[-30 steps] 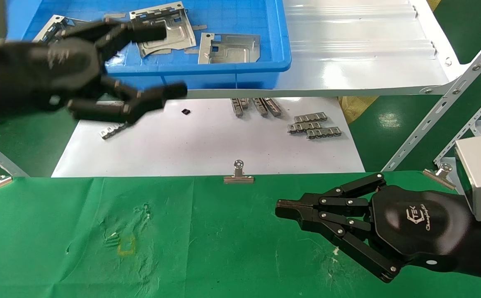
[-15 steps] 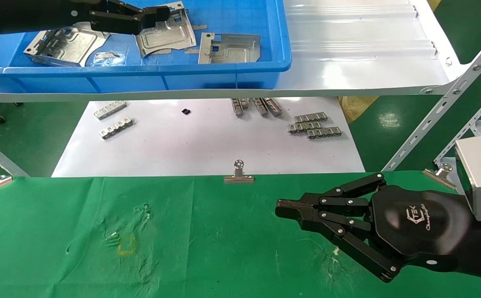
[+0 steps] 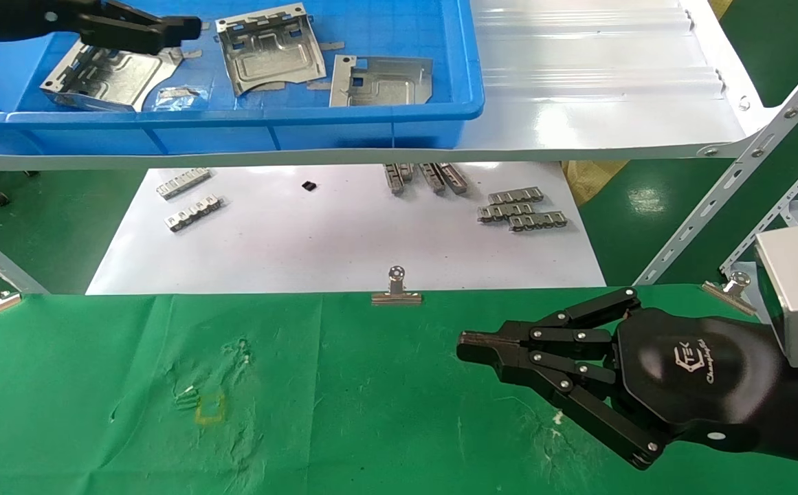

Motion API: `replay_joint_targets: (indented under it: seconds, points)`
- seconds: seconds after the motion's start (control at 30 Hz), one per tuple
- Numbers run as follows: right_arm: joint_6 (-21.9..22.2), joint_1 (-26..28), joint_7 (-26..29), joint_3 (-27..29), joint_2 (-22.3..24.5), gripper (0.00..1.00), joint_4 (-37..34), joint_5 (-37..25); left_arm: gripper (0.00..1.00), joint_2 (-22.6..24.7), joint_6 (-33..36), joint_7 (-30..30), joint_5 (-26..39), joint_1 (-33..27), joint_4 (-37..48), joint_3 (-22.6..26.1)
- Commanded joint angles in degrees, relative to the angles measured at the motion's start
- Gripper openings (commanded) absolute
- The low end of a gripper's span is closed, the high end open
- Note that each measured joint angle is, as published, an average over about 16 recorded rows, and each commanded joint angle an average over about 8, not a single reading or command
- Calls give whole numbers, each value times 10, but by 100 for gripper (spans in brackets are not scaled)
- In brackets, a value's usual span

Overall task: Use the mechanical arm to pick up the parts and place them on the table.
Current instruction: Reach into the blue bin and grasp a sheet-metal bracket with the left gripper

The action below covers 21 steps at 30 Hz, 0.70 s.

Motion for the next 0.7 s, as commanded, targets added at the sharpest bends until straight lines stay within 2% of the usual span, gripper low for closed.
replay_joint_targets:
  seconds: [0.03,0.7]
  points:
    - [0,0,0,0,0,0,0,0,100,-7,-1,2,3,-7,8,1]
    - [0,0,0,0,0,0,0,0,99,-28,-10,0,56,-33,52,35]
